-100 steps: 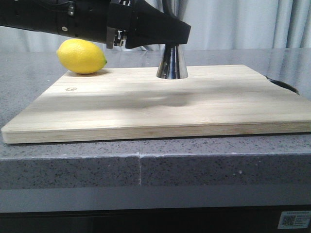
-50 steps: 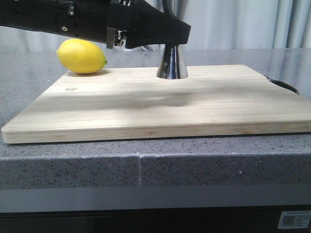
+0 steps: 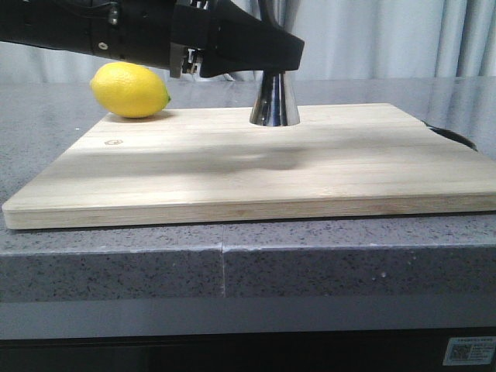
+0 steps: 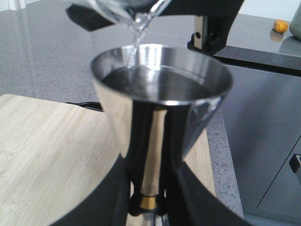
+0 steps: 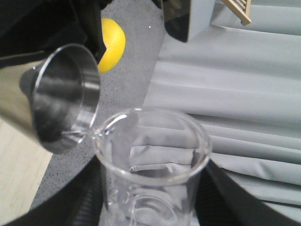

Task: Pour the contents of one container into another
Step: 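Pour the clear liquid from the beaker into the jigger, then tilt the glass beaker upright with the right gripper, away from jigger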

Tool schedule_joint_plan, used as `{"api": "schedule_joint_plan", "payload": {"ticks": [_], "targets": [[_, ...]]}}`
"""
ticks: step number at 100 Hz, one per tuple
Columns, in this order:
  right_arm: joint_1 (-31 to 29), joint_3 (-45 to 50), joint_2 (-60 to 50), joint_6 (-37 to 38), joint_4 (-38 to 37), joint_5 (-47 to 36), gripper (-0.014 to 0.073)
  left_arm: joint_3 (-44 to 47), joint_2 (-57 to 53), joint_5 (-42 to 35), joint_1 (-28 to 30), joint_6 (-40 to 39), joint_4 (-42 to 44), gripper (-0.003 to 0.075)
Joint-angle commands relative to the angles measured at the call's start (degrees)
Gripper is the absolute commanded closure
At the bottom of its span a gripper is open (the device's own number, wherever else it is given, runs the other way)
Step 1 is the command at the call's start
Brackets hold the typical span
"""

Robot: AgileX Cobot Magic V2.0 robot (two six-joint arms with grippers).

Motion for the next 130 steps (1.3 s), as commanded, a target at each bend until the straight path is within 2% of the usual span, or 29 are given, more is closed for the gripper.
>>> {"api": "schedule_joint_plan", "payload": {"ticks": [1,19,88,130], "targets": [[0.03,-1.93,-2.36,-0.37,-0.16,1.57,0.0399,-1.70,-2.60,3.99,-0.48,-0.56,-3.86,0.0739],[0.03,-1.93,-2.36,1.26,-0.16,0.87,0.0399,-1.70,-2.60,3.99,-0.48,-0.56,-3.86,0.0739],[0.03,-1.93,-2.36,21.16,0.28,0.13,0.0399,-1.70,-2.60,3.99,-0.48,-0.56,-3.86,0.0739],[0.03,-1.93,-2.36,31.35,7.11,4.20,0.0399,-1.70,-2.60,3.99,-0.48,-0.56,-3.78,0.0739]]}}
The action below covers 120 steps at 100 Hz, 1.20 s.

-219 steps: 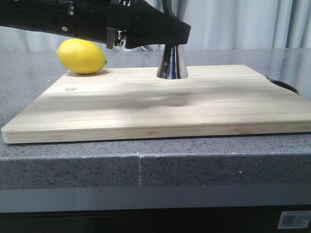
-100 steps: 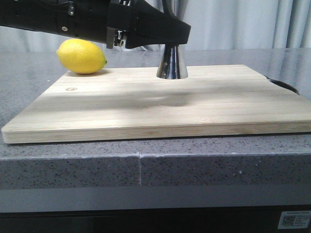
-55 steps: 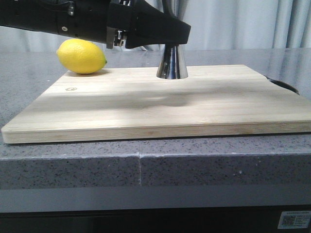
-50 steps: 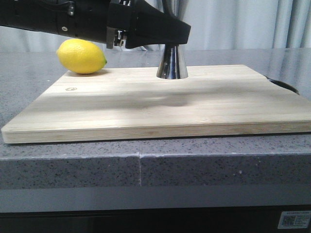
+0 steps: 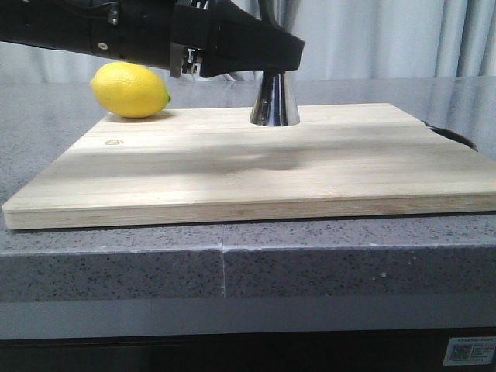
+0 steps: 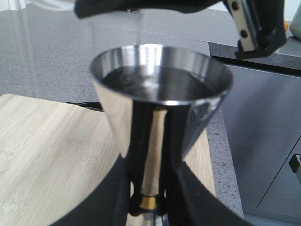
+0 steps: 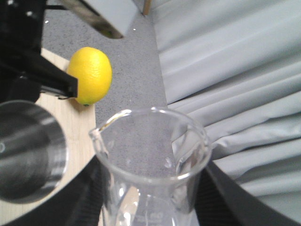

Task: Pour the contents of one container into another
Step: 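Tilt the glass beaker upright with the right gripper, away from jigger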

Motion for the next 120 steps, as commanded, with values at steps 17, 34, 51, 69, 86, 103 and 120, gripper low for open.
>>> {"api": "schedule_joint_plan", "payload": {"ticks": [17,34,51,69,86,103,120], "targets": [[-0.23,-1.93,-2.36,5.68,7.80,5.82,0.0399,-1.70,-2.60,3.99,-0.48,-0.56,-3.78,0.0739],[-0.23,-1.93,-2.36,8.22,13.80,9.95,0.0399,-1.70,-2.60,3.99,-0.48,-0.56,-3.78,0.0739],[-1.14,-1.93,-2.25,8.20,19.53,11.78,0.0399,-1.70,-2.60,3.89,-0.48,-0.56,-3.78,0.0739],[-7.39,-1.93,-1.01,10.96,28.70,8.24,0.0399,-1.70,-2.60,3.68,-0.48,-0.56,-3.78,0.0739],[-13.70,-1.93,1.62,16.94,29.99,-0.45,0.0399,-1.70,-2.60,3.65,-0.48,-0.56,-3.78,0.0739],[-16.35,-0.48,5.20,17.34,29.99,-8.35,0.0399,-1.70,-2.60,3.55,-0.48,-0.56,-3.78,0.0739],[-18.72,1.83,9.25,17.11,29.99,-17.43,0.0399,-1.70,-2.60,3.55,-0.48,-0.56,-3.78,0.0739]]}}
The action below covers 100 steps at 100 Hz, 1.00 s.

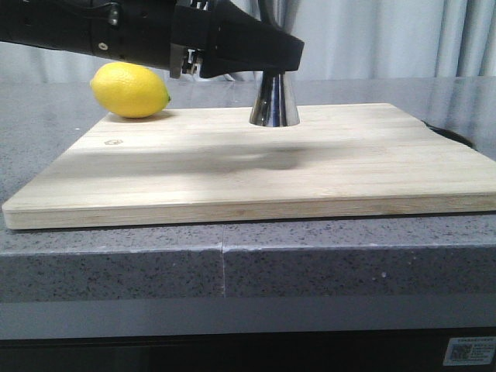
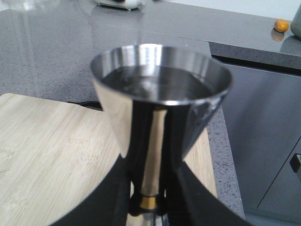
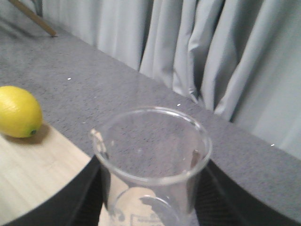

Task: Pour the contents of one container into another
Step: 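Tilt the glass beaker upright with the right gripper, away from jigger, then lower the beaker onto the board with the right gripper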

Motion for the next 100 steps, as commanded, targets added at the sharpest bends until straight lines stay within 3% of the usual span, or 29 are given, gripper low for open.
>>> {"api": "schedule_joint_plan", "payload": {"ticks": [1,16,61,100], "targets": [[-1.53,-0.44,0.04,-0.10,2.06,-6.88,0.0399,-1.70,-2.60,3.67,-0.48,-0.56,-3.78,0.0739],[-2.85,1.48,2.56,-3.21,2.06,-12.43,0.0399,-1.70,-2.60,3.67,-0.48,-0.56,-3.78,0.0739],[-3.07,3.23,8.00,-9.16,2.15,-16.13,0.0399,-1.70,-2.60,3.67,-0.48,-0.56,-3.78,0.0739],[-4.13,3.23,13.44,-15.41,6.84,-20.17,0.0399,-1.70,-2.60,3.67,-0.48,-0.56,-3.73,0.0739]]}}
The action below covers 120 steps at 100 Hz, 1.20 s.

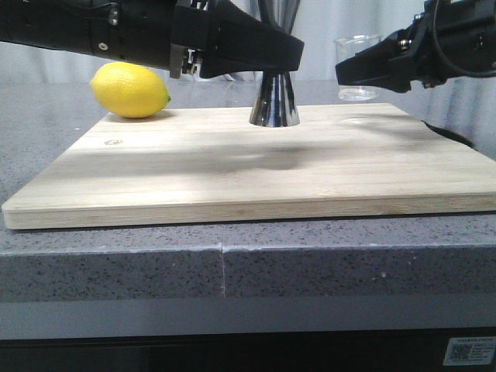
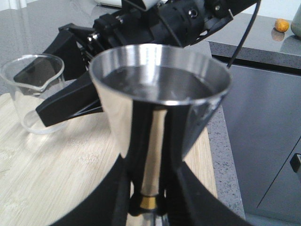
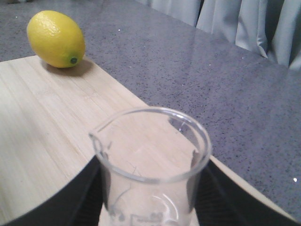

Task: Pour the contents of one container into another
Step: 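Lower the beaker onto the board with the right gripper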

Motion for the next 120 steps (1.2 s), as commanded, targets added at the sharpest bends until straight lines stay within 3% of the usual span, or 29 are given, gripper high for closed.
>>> {"api": "schedule_joint_plan", "payload": {"ticks": [1,120], "targets": [[-0.62,-1.22,-1.29,-2.10,4.36,-5.01,0.0399,-1.70,-2.60,3.67,-0.48,-0.56,-3.73,0.0739],[-0.83,-1.22,7.03,-11.52,13.80,-7.22,0.0399,-1.70,-2.60,3.67,-0.48,-0.56,-3.73,0.0739]]}}
